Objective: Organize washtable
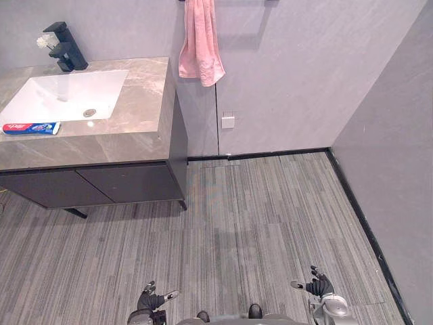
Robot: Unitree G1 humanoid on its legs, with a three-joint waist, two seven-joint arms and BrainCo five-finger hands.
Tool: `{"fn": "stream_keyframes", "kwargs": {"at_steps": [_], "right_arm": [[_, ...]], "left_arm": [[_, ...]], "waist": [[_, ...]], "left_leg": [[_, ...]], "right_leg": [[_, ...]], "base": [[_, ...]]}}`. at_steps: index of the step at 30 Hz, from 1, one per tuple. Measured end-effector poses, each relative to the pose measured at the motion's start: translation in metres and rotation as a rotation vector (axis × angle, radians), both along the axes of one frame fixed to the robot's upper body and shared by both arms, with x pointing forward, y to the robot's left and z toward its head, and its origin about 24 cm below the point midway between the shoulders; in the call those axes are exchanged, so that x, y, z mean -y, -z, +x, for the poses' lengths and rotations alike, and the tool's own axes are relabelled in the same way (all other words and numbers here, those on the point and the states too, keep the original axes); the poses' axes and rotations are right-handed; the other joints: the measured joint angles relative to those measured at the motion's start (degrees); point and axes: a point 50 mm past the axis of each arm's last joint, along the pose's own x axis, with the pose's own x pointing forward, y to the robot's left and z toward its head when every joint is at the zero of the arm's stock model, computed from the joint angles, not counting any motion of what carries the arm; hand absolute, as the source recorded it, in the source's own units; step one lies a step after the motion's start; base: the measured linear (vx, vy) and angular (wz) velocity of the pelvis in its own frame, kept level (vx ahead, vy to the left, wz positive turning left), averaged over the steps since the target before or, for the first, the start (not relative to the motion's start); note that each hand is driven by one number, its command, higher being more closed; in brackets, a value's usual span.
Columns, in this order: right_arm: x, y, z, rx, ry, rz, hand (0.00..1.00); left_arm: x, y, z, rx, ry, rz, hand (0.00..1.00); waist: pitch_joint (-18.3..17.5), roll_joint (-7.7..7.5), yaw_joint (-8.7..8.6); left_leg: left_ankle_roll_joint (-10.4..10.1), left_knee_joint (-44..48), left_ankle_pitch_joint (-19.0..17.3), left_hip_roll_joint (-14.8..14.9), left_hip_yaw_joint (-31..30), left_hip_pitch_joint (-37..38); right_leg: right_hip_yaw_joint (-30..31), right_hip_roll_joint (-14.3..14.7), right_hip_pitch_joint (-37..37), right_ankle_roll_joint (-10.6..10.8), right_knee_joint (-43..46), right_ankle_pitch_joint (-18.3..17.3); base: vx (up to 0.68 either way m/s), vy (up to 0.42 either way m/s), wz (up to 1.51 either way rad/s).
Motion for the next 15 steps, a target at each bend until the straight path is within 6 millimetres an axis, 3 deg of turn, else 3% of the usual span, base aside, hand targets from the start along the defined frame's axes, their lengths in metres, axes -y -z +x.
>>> {"fn": "stream_keyframes", "kwargs": {"at_steps": [15], "right_arm": [[0.0044, 0.0007, -0.0034, -0.014, 0.035, 0.002, 0.00]], "left_arm": [[-0.0003, 0.0001, -0.0006, -0.001, 0.002, -0.001, 0.00]], "waist": [[0.3, 0.47, -0.02]], "left_leg": [[0.0, -0.1, 0.0, -0.1, 1.2, 0.2]], "right_leg": [[0.9, 0.0, 0.4, 0.1, -1.4, 1.0]], "base": [[-0.02, -0.007, -0.03]]}}
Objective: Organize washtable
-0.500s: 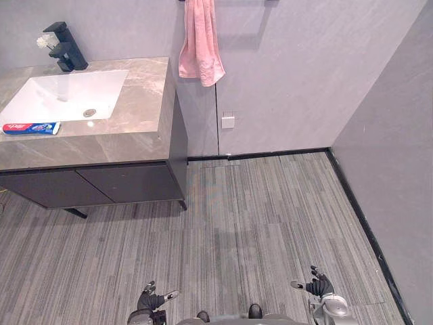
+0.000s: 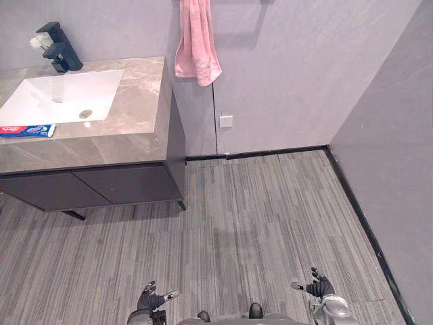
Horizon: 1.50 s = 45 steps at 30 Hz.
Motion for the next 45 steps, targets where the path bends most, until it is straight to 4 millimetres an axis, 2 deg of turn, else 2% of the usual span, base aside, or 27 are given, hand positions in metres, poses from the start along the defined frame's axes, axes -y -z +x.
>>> {"fn": "stream_keyframes", "kwargs": {"at_steps": [12, 16, 19, 20, 21, 22, 23, 24, 26, 27, 28, 29, 31, 32, 33, 34, 35, 37, 38, 39, 40, 41, 42, 43, 44, 45], "right_arm": [[0.000, 0.001, -0.002, -0.007, 0.000, 0.002, 0.00], [0.000, 0.000, 0.001, -0.002, -0.003, 0.003, 0.00], [0.000, -0.001, 0.005, 0.005, -0.008, 0.006, 0.00], [-0.001, -0.002, 0.007, 0.006, -0.009, 0.008, 0.00], [-0.001, -0.002, 0.007, 0.005, -0.009, 0.008, 0.00], [-0.001, -0.002, 0.007, 0.004, -0.009, 0.009, 0.00], [-0.001, -0.002, 0.007, 0.005, -0.011, 0.011, 0.00], [-0.002, -0.003, 0.010, 0.013, -0.017, 0.014, 0.00], [-0.005, -0.006, 0.020, 0.035, -0.029, 0.020, 0.00], [-0.006, -0.005, 0.019, 0.032, -0.033, 0.023, 0.00], [-0.008, -0.004, 0.017, 0.023, -0.046, 0.025, 0.00], [-0.009, -0.004, 0.018, 0.019, -0.065, 0.022, 0.00], [-0.009, -0.004, 0.019, 0.022, -0.067, 0.018, 0.00], [-0.005, -0.006, 0.020, 0.024, -0.069, 0.008, 0.00], [-0.005, -0.006, 0.020, 0.023, -0.069, 0.007, 0.00], [-0.002, -0.005, 0.016, 0.016, -0.067, 0.000, 0.00], [0.006, -0.006, 0.015, 0.007, -0.063, -0.019, 0.00], [0.006, -0.008, 0.019, 0.021, -0.066, -0.022, 0.00], [0.006, -0.009, 0.020, 0.024, -0.067, -0.022, 0.00], [0.006, -0.008, 0.019, 0.021, -0.066, -0.022, 0.00], [0.006, -0.006, 0.014, 0.008, -0.062, -0.021, 0.00], [0.005, -0.005, 0.011, 0.001, -0.059, -0.018, 0.00], [0.004, -0.004, 0.010, -0.001, -0.059, -0.017, 0.00], [0.005, -0.004, 0.010, 0.001, -0.055, -0.019, 0.00], [0.006, -0.006, 0.012, 0.012, -0.046, -0.021, 0.00], [0.006, -0.006, 0.013, 0.017, -0.042, -0.021, 0.00]], "left_arm": [[-0.002, 0.000, -0.003, -0.016, 0.031, 0.019, 0.00], [-0.002, 0.000, -0.003, -0.017, 0.038, 0.015, 0.00], [-0.003, 0.000, -0.002, -0.014, 0.046, 0.014, 0.00], [-0.004, -0.001, -0.002, -0.014, 0.050, 0.019, 0.00], [-0.005, -0.001, -0.001, -0.013, 0.055, 0.023, 0.00], [-0.007, -0.002, 0.000, -0.010, 0.062, 0.030, 0.00], [-0.008, -0.002, 0.001, -0.008, 0.064, 0.033, 0.00], [-0.009, -0.004, 0.005, 0.000, 0.072, 0.039, 0.00], [-0.012, -0.007, 0.013, 0.018, 0.108, 0.058, 0.00], [-0.016, -0.010, 0.020, 0.033, 0.128, 0.075, 0.00], [-0.019, -0.012, 0.021, 0.035, 0.139, 0.092, 0.00], [-0.022, -0.014, 0.025, 0.043, 0.144, 0.102, 0.00], [-0.025, -0.018, 0.034, 0.064, 0.150, 0.114, 0.00], [-0.024, -0.020, 0.041, 0.082, 0.154, 0.113, 0.00], [-0.024, -0.020, 0.041, 0.082, 0.154, 0.114, 0.00], [-0.024, -0.019, 0.039, 0.075, 0.160, 0.115, 0.00], [-0.017, -0.017, 0.040, 0.076, 0.160, 0.098, 0.00], [-0.012, -0.018, 0.044, 0.092, 0.164, 0.084, 0.00], [-0.008, -0.017, 0.046, 0.097, 0.164, 0.073, 0.00], [-0.005, -0.017, 0.046, 0.098, 0.164, 0.066, 0.00], [0.001, -0.015, 0.044, 0.096, 0.161, 0.046, 0.00], [0.006, -0.012, 0.039, 0.084, 0.154, 0.029, 0.00], [0.007, -0.011, 0.036, 0.078, 0.152, 0.023, 0.00], [0.008, -0.010, 0.033, 0.073, 0.141, 0.014, 0.00], [0.011, -0.009, 0.033, 0.077, 0.135, 0.006, 0.00], [0.011, -0.010, 0.034, 0.082, 0.132, 0.004, 0.00]], "waist": [[0.1, -0.17, 0.02], [0.2, -0.32, 0.48], [0.4, -0.27, 0.91], [0.7, -0.30, 1.04], [0.8, -0.39, 1.04], [1.1, -0.61, 0.97], [1.3, -0.70, 1.08], [2.0, -0.62, 1.09], [3.4, -0.66, 0.67], [4.2, -0.83, -0.05], [4.7, -0.33, -0.19], [4.7, -0.54, -0.47], [4.8, -0.48, -0.74], [5.2, 0.19, -1.47], [5.1, -0.05, -1.70], [4.7, -1.07, -2.35], [5.4, 0.66, -2.40], [5.2, 1.28, -2.73], [5.2, 1.41, -2.54], [5.2, 1.45, -2.45], [5.3, 1.42, -2.29], [5.3, 1.27, -2.09], [5.4, 1.22, -1.91], [5.5, 1.05, -1.32], [5.6, 0.90, -0.28], [5.6, 0.92, -0.03]], "left_leg": [[0.2, -0.9, -0.1, 0.4, 2.3, 0.2], [1.7, -0.4, -1.2, 0.5, 4.7, -0.1], [2.0, 1.8, -3.1, 1.0, 6.8, -1.4], [2.1, 3.9, -4.8, 1.3, 7.7, -1.7], [2.2, 4.7, -5.5, 1.3, 7.9, -1.8], [2.3, 6.5, -7.1, 1.3, 8.7, -1.6], [2.3, 7.3, -7.7, 1.3, 9.2, -1.5], [2.6, 8.5, -8.4, 1.4, 10.3, -1.3], [3.2, 8.8, -9.3, 1.0, 11.1, 0.2], [3.4, 8.3, -10.3, 1.0, 11.1, 2.5], [3.4, 7.9, -10.7, 0.9, 11.0, 3.8], [2.8, 6.9, -11.2, 1.2, 11.0, 5.4], [2.4, 6.3, -11.4, 2.0, 10.9, 5.9], [1.6, 5.7, -11.6, 3.1, 10.3, 6.7], [1.0, 5.6, -11.5, 3.3, 10.3, 7.0], [-1.0, 5.2, -12.3, 2.9, 9.9, 8.5], [-2.3, 5.3, -13.1, 4.7, 9.9, 9.8], [-5.4, 10.3, -11.2, 6.3, 9.1, 8.0], [-6.2, 18.0, -9.6, 7.7, 8.0, 4.6], [-6.1, 23.4, -8.3, 8.6, 6.8, 2.1], [-5.5, 35.1, -6.3, 10.7, 4.7, -2.3], [-4.7, 45.2, -7.1, 12.7, 4.0, -4.9], [-4.1, 49.1, -7.5, 13.6, 4.3, -6.1], [-2.4, 53.6, -8.6, 14.3, 5.4, -8.7], [-0.9, 54.5, -9.5, 14.2, 6.1, -11.9], [-0.3, 54.1, -9.9, 14.1, 6.7, -13.7]], "right_leg": [[2.0, 0.7, -0.6, -0.4, -1.3, 1.0], [4.3, 0.9, -1.7, -0.4, -1.2, 1.0], [6.2, 1.2, -4.6, -0.1, 2.5, -0.9], [6.9, 1.4, -7.3, 0.2, 8.2, -4.2], [7.0, 1.4, -8.4, 0.4, 11.3, -5.8], [6.7, 1.2, -11.0, 1.4, 17.7, -8.6], [6.3, 1.1, -12.4, 2.4, 20.8, -9.6], [4.6, 0.6, -15.5, 3.7, 27.7, -10.5], [1.6, -0.7, -19.4, 4.0, 38.0, -10.3], [-1.6, -2.3, -21.9, 4.5, 44.7, -11.2], [-4.1, -3.6, -22.8, 3.9, 46.4, -13.2], [-7.1, -4.7, -24.7, 3.2, 45.9, -14.8], [-8.7, -4.8, -27.5, 2.8, 42.8, -14.6], [-9.7, -3.7, -28.7, 1.4, 36.0, -12.9], [-9.6, -3.2, -28.4, 1.0, 34.2, -11.7], [-9.2, -3.4, -28.0, -2.4, 28.9, -3.6], [-10.3, -2.5, -27.7, -3.9, 31.6, -5.0], [-11.0, -1.9, -27.3, -5.2, 32.5, -8.6], [-11.2, -1.4, -25.7, -5.9, 30.8, -9.1], [-11.3, -1.1, -24.0, -6.0, 29.0, -9.2], [-11.4, -0.5, -19.3, -6.0, 25.0, -9.2], [-11.6, 0.1, -14.1, -6.1, 21.6, -9.2], [-11.5, 0.5, -11.7, -6.1, 19.9, -9.2], [-11.0, 0.7, -7.8, -6.2, 17.0, -9.3], [-10.2, 0.6, -5.4, -6.2, 14.9, -9.3], [-9.7, 0.6, -4.5, -6.2, 14.0, -9.3]], "base": [[-0.03, -0.027, -0.09], [-0.01, -0.016, -0.31], [0.02, 0.005, -0.36], [0.06, 0.023, -0.29], [0.10, 0.025, -0.34], [0.09, 0.016, -0.26], [0.13, 0.035, -0.40], [0.10, 0.042, -0.34], [0.13, 0.068, -0.16], [0.15, 0.070, -0.01], [0.24, 0.073, -0.02], [0.22, 0.048, 0.00], [0.29, -0.036, 0.10], [0.31, -0.102, 0.20], [0.38, -0.149, 0.27], [0.35, -0.135, 0.09], [0.43, -0.177, 0.08], [0.46, -0.227, 0.00], [0.43, -0.246, 0.04], [0.42, -0.244, 0.11], [0.40, -0.192, 0.17], [0.39, -0.162, 0.12], [0.42, -0.114, -0.03], [0.32, -0.063, -0.17], [0.30, -0.039, -0.22], [0.22, 0.043, -0.27]]}}
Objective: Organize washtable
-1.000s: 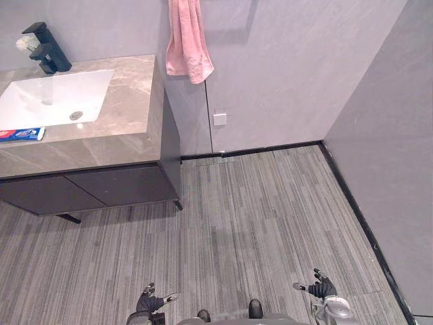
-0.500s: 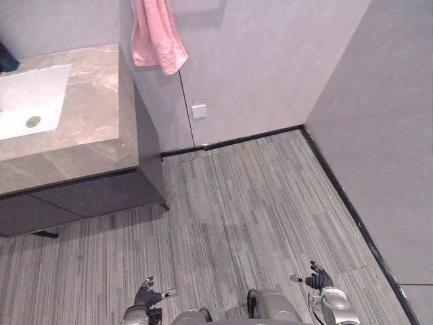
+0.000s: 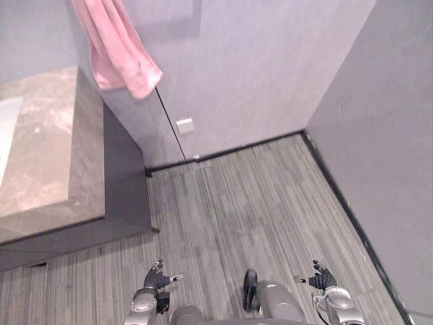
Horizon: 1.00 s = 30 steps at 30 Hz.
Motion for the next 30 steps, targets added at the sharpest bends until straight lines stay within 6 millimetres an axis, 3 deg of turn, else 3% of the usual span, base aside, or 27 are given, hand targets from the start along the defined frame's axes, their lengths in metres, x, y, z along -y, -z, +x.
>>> {"fn": "stream_keyframes", "kwargs": {"at_steps": [2, 5, 6, 7, 8, 10, 12, 13, 14, 15, 16, 17, 18, 20, 22, 24, 25, 26, 28, 30], "right_arm": [[-0.002, -0.001, 0.005, 0.015, 0.006, 0.008, 0.00], [0.000, -0.001, 0.003, 0.019, 0.040, 0.011, 0.00], [0.005, -0.001, -0.002, 0.008, 0.051, -0.001, 0.00], [0.003, 0.001, -0.004, -0.001, 0.053, 0.007, 0.00], [-0.005, 0.003, -0.004, 0.002, 0.049, 0.031, 0.00], [-0.006, 0.003, -0.003, 0.002, 0.053, 0.033, 0.00], [-0.006, 0.003, -0.003, 0.003, 0.051, 0.035, 0.00], [-0.008, 0.004, -0.002, 0.005, 0.049, 0.040, 0.00], [-0.013, 0.005, -0.002, 0.002, 0.045, 0.050, 0.00], [-0.015, 0.006, -0.003, -0.002, 0.035, 0.052, 0.00], [-0.018, 0.006, -0.002, -0.004, 0.016, 0.054, 0.00], [-0.021, 0.007, -0.003, -0.012, -0.003, 0.053, 0.00], [-0.021, 0.007, -0.002, -0.011, -0.006, 0.053, 0.00], [-0.025, 0.005, 0.004, 0.003, -0.035, 0.053, 0.00], [-0.025, 0.005, 0.005, 0.006, -0.040, 0.055, 0.00], [-0.025, 0.007, -0.003, -0.012, -0.034, 0.056, 0.00], [-0.019, 0.011, -0.015, -0.047, -0.023, 0.046, 0.00], [-0.018, 0.011, -0.016, -0.054, -0.020, 0.044, 0.00], [-0.019, 0.009, -0.011, -0.031, -0.012, 0.046, 0.00], [-0.019, 0.012, -0.021, -0.050, 0.014, 0.057, 0.00]], "left_arm": [[-0.001, 0.000, -0.002, 0.000, -0.007, 0.002, 0.00], [0.003, 0.001, -0.002, -0.001, -0.011, -0.006, 0.00], [0.004, 0.001, -0.004, -0.002, -0.022, -0.016, 0.00], [0.002, 0.002, -0.007, -0.010, -0.034, -0.013, 0.00], [-0.005, -0.001, -0.004, 0.004, -0.036, 0.007, 0.00], [-0.007, -0.002, 0.001, 0.016, -0.036, 0.011, 0.00], [-0.004, 0.000, -0.004, 0.003, -0.040, 0.002, 0.00], [-0.005, 0.001, -0.006, -0.004, -0.045, 0.001, 0.00], [-0.007, 0.001, -0.008, -0.010, -0.044, 0.008, 0.00], [-0.008, 0.000, -0.008, -0.010, -0.039, 0.012, 0.00], [-0.010, -0.001, -0.005, -0.005, -0.028, 0.021, 0.00], [-0.011, -0.001, -0.004, -0.003, -0.028, 0.024, 0.00], [-0.011, -0.001, -0.005, -0.004, -0.030, 0.024, 0.00], [-0.011, -0.001, -0.005, -0.005, -0.038, 0.023, 0.00], [-0.010, -0.001, -0.004, -0.003, -0.041, 0.025, 0.00], [-0.012, -0.001, -0.004, -0.001, -0.039, 0.031, 0.00], [-0.007, 0.001, -0.004, -0.010, -0.042, 0.017, 0.00], [-0.004, 0.002, -0.005, -0.015, -0.042, 0.007, 0.00], [-0.002, 0.003, -0.006, -0.017, -0.050, 0.000, 0.00], [0.002, 0.002, -0.001, -0.005, -0.047, -0.013, 0.00]], "waist": [[0.1, 0.19, 0.46], [0.6, -0.60, 0.71], [0.1, 0.72, 0.87], [-0.2, 0.77, 1.44], [-0.9, -1.90, 1.35], [-0.8, -3.20, 1.45], [-0.8, -3.21, 1.83], [-0.9, -3.16, 2.21], [-0.9, -3.25, 2.55], [-1.0, -3.35, 2.59], [-0.9, -3.39, 2.32], [-0.9, -3.19, 1.61], [-0.8, -3.08, 1.40], [-0.7, -1.68, 0.45], [-0.4, -1.04, -0.32], [-0.9, -2.42, -0.50], [-0.9, -1.85, -0.70], [-1.4, -0.72, -0.16], [-1.7, -0.57, -0.52], [-1.6, -0.56, -0.70]], "left_leg": [[0.9, -4.5, -0.7, -1.1, 1.1, -5.1], [0.0, -25.4, 1.4, -7.5, 2.1, -8.2], [1.2, -35.5, 8.4, -8.9, 1.4, -8.3], [4.6, -36.4, 11.9, -10.0, 1.0, -7.2], [5.5, -37.7, 10.9, -13.1, 1.2, -7.2], [7.2, -34.2, 7.7, -14.5, 0.9, -9.0], [7.7, -32.7, 4.6, -15.0, 1.2, -7.2], [7.7, -33.1, 3.5, -15.1, 1.4, -5.2], [7.8, -34.5, 2.5, -15.5, 1.5, -2.0], [7.9, -35.5, 2.1, -16.0, 1.1, -0.4], [8.4, -37.1, 1.6, -16.7, 0.4, 2.8], [8.4, -39.6, 1.6, -17.1, -0.5, 6.9], [8.4, -40.1, 1.6, -17.1, -0.7, 7.7], [8.3, -42.1, 1.7, -15.3, -1.5, 11.9], [8.3, -42.1, 1.6, -13.8, -2.4, 13.5], [4.8, -42.9, 1.3, -13.9, -3.4, 15.7], [1.3, -43.0, -0.9, -13.3, -5.0, 17.1], [1.1, -43.2, -1.0, -11.9, -5.2, 17.3], [-1.0, -42.5, 0.4, -9.9, -6.1, 17.0], [-2.8, -37.7, 1.5, -8.5, -7.5, 15.8]], "right_leg": [[0.7, -0.8, 2.1, 0.5, -1.7, 0.0], [0.9, -5.2, 5.5, 4.4, -2.3, -2.1], [0.9, -5.2, 6.5, 6.3, -2.6, -3.3], [1.5, -5.7, 7.4, 7.6, -2.8, -4.1], [1.8, -8.3, 7.6, 7.9, -4.0, -4.3], [1.9, -10.0, 7.8, 8.5, -3.0, -4.4], [3.4, -11.1, 6.5, 8.6, 3.9, -4.3], [4.9, -11.7, 4.3, 9.7, 10.7, -3.7], [7.3, -12.6, 0.3, 13.0, 21.6, -1.6], [8.1, -13.0, -1.6, 14.8, 27.0, -1.0], [8.4, -13.1, -4.9, 14.2, 36.4, -3.1], [7.7, -12.7, -8.3, 12.2, 41.5, -5.7], [7.3, -12.4, -8.9, 11.5, 41.6, -6.1], [3.7, -9.2, -13.9, 7.7, 35.4, -8.4], [3.2, -6.2, -16.9, 6.9, 24.9, -7.8], [4.5, -4.7, -17.0, 6.3, 9.1, 1.0], [5.3, -3.9, -16.6, 4.0, 8.6, 8.9], [5.3, -2.5, -16.9, 3.4, 9.5, 8.8], [3.9, -1.5, -16.5, 2.3, 10.2, 4.9], [1.8, -1.3, -13.5, 1.6, 9.4, 3.1]], "base": [[0.32, 0.142, -0.21], [0.34, 0.224, 0.01], [0.27, 0.232, -0.06], [0.45, 0.318, 0.12], [0.39, 0.232, 0.17], [0.38, 0.183, 0.31], [0.37, 0.179, 0.01], [0.45, 0.210, -0.14], [0.38, 0.157, -0.08], [0.39, 0.119, 0.17], [0.48, 0.069, 0.45], [0.40, 0.046, 0.45], [0.41, 0.013, 0.38], [0.36, -0.042, 0.25], [0.46, -0.175, 0.36], [0.44, -0.206, 0.59], [0.34, -0.148, 0.32], [0.40, -0.205, 0.19], [0.34, -0.229, 0.12], [0.29, -0.227, 0.52]]}}
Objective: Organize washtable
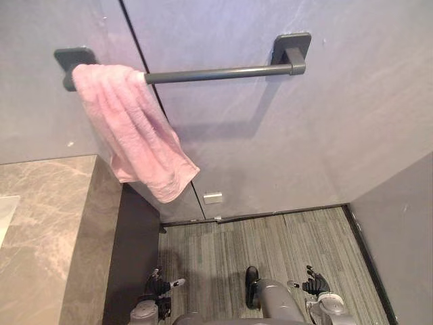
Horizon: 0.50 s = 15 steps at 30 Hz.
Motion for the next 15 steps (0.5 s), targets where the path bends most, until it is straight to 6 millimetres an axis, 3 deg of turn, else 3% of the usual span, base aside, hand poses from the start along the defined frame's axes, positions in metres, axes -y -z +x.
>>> {"fn": "stream_keyframes", "kwargs": {"at_steps": [2, 4, 5, 8, 9, 10, 15], "right_arm": [[-0.001, 0.004, -0.011, -0.022, 0.027, 0.010, 0.00], [-0.003, 0.002, -0.008, -0.005, 0.041, 0.020, 0.00], [-0.003, -0.001, -0.002, 0.025, 0.047, 0.022, 0.00], [-0.004, -0.002, 0.002, 0.043, 0.055, 0.028, 0.00], [-0.003, -0.003, 0.003, 0.045, 0.056, 0.024, 0.00], [0.000, -0.004, 0.003, 0.046, 0.054, 0.015, 0.00], [-0.006, 0.001, -0.007, 0.015, 0.053, 0.029, 0.00]], "left_arm": [[0.008, 0.000, 0.003, 0.011, -0.005, -0.022, 0.00], [0.013, 0.001, 0.001, 0.007, -0.008, -0.036, 0.00], [0.016, 0.002, -0.001, 0.001, -0.010, -0.045, 0.00], [0.015, 0.002, -0.001, 0.001, -0.011, -0.040, 0.00], [0.015, 0.002, -0.001, 0.002, -0.009, -0.040, 0.00], [0.015, 0.002, -0.001, 0.000, -0.009, -0.041, 0.00], [0.000, 0.002, -0.007, -0.017, -0.011, 0.000, 0.00]], "waist": [[0.2, -0.53, 0.69], [0.3, -0.88, 1.00], [0.4, -1.18, 1.04], [0.3, -1.68, 1.61], [0.2, -1.55, 1.86], [-0.3, -0.30, 1.98], [-1.7, -2.71, 2.00]], "left_leg": [[-2.0, 15.6, 1.1, 2.8, -0.7, -5.0], [-0.4, 20.1, 0.0, 4.1, 1.5, -7.7], [1.3, 18.9, -1.1, 4.2, 3.5, -9.9], [1.5, 6.0, -0.7, 1.3, 2.5, -11.8], [1.1, 0.3, 0.6, 0.1, 1.2, -11.7], [1.3, -5.4, 8.1, -0.6, -0.1, -11.9], [3.9, -10.6, 10.7, -4.0, 0.8, -8.7]], "right_leg": [[-1.8, 0.1, 6.3, -0.7, -3.5, -1.3], [-1.9, 0.2, 9.0, -0.8, -5.4, -1.3], [-1.8, 0.0, 10.5, -0.8, -6.9, -1.3], [-0.9, -1.5, 11.8, 0.1, -8.1, -0.8], [-0.4, -1.8, 12.0, 0.7, -8.5, -0.5], [0.4, -1.4, 12.3, 1.9, -9.0, -0.5], [1.9, -3.6, 14.3, 4.4, -12.8, 0.5]], "base": [[0.26, -0.187, 0.52], [0.17, -0.055, 0.10], [0.19, -0.002, -0.03], [0.12, 0.060, -0.12], [0.12, 0.128, -0.25], [0.14, 0.156, -0.37], [0.12, 0.138, -0.06]]}}
